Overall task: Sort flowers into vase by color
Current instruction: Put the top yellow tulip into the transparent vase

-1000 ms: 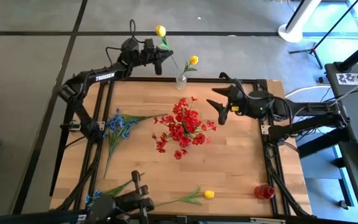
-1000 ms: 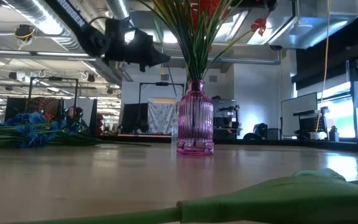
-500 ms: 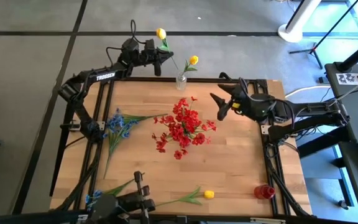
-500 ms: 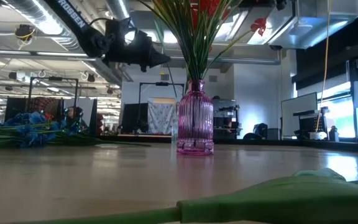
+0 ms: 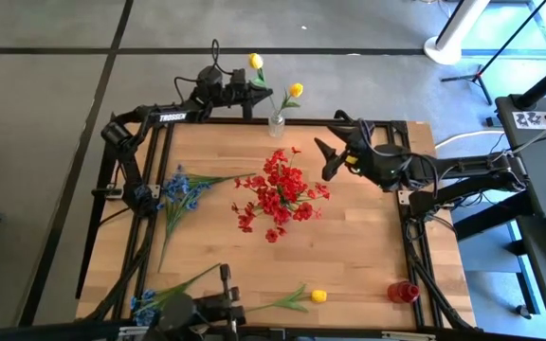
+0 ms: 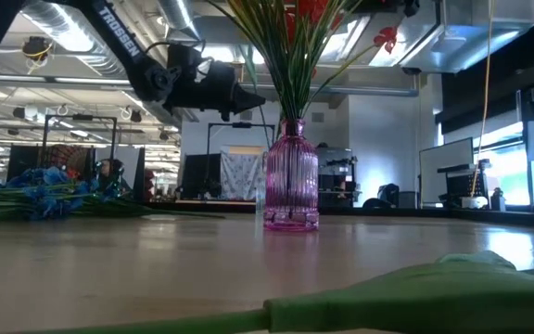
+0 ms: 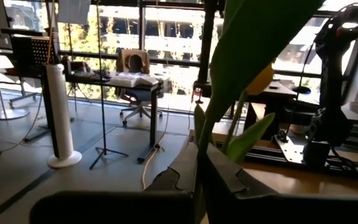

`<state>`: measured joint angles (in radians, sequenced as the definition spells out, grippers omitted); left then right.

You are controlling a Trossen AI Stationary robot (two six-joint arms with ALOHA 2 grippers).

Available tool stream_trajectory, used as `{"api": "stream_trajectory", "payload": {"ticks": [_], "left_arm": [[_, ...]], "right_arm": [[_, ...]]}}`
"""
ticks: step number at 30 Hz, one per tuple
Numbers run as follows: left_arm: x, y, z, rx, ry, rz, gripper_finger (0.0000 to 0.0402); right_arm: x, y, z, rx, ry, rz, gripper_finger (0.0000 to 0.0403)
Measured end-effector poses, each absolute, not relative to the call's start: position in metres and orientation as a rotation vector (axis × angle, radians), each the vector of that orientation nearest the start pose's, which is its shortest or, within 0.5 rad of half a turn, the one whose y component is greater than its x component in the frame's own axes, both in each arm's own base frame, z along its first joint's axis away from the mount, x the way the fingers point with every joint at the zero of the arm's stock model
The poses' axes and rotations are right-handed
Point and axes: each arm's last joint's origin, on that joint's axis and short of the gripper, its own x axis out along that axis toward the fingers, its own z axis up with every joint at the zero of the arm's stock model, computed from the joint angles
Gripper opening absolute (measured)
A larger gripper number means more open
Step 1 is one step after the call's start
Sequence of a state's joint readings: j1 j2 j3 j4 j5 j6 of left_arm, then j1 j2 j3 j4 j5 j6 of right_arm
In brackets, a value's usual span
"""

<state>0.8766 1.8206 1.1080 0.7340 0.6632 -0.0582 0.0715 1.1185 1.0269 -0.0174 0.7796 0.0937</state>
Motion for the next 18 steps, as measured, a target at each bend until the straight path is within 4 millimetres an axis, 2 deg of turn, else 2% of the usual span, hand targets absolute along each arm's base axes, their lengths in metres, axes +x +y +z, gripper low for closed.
{"api": "stream_trajectory", "payload": {"ticks": [11,14,18], "left_arm": [[0.269,0.298,0.233,-0.120,0.089,0.291,0.0015],[0.268,0.298,0.231,-0.119,0.107,0.300,0.0042],[0.268,0.300,0.230,-0.144,0.133,0.358,0.0097]], "right_arm": [[0.246,-0.003,0.364,0.028,0.099,-0.722,0.0244],[0.249,-0.003,0.361,0.019,0.115,-0.726,0.0244],[0.251,-0.003,0.356,0.005,0.149,-0.719,0.0244]]}}
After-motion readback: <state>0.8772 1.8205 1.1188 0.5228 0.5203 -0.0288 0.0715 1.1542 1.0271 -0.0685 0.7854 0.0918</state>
